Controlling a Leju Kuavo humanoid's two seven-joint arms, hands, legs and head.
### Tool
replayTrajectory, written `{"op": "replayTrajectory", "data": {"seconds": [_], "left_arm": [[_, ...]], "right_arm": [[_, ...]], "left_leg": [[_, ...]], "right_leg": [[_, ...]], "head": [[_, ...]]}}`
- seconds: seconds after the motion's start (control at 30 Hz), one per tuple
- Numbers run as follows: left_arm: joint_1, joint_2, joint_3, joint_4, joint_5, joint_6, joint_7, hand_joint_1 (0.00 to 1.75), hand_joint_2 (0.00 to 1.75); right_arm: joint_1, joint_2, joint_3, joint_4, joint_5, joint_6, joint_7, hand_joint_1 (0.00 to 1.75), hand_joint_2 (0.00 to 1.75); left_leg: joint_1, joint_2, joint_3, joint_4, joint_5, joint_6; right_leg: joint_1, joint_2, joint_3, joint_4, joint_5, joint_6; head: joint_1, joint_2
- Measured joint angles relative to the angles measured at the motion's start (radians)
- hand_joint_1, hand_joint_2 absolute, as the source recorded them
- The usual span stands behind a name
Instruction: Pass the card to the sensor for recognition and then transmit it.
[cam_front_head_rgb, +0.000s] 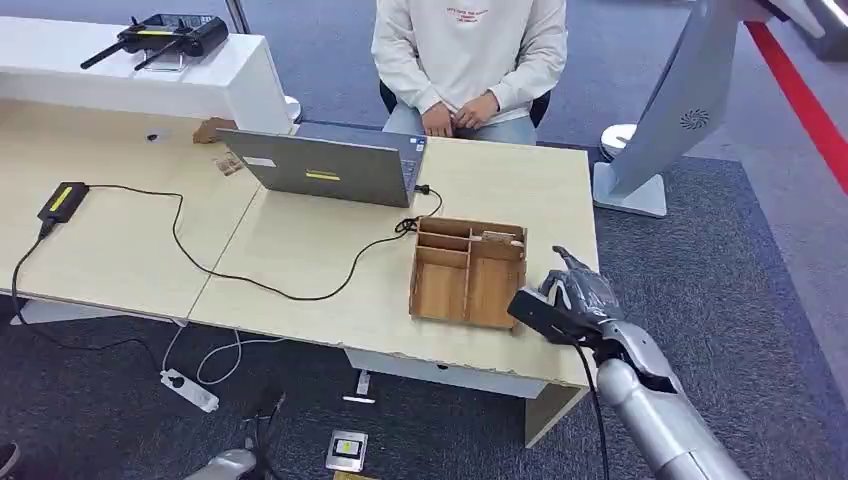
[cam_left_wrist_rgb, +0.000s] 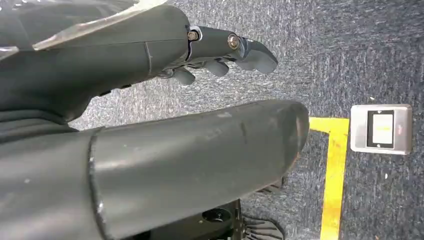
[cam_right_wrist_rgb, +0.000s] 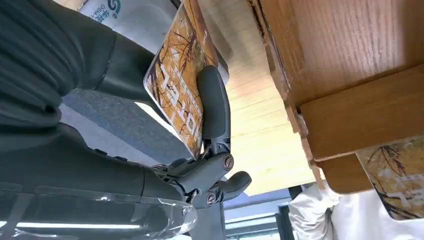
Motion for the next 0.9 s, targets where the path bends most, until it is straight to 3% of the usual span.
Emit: {"op": "replayTrajectory", "data": {"seconds": [0.4, 0.9], "left_arm": [[0.002, 0.003, 0.007, 0.001, -0.013, 0.000, -0.001, 0.00, 0.00], [0.005, 0.006, 0.011, 0.005, -0.035, -0.009, -0.003, 0.00, 0.00]], "right_arm": [[0.017, -0.021, 0.000, 0.000, 0.036, 0.011, 0.085, 1.75, 1.75], [-0.005, -0.024, 0.000, 0.046, 0.076, 0.063, 0.116, 1.75, 1.75]], "left_leg": [[0.000, 0.000, 0.000, 0.000, 0.000, 0.000], [0.000, 0.000, 0.004, 0.000, 0.000, 0.000]], "right_leg": [[0.000, 0.000, 0.000, 0.000, 0.000, 0.000], [0.000, 0.000, 0.004, 0.000, 0.000, 0.000]], "head": [[0.000, 0.000], [0.000, 0.000]]}}
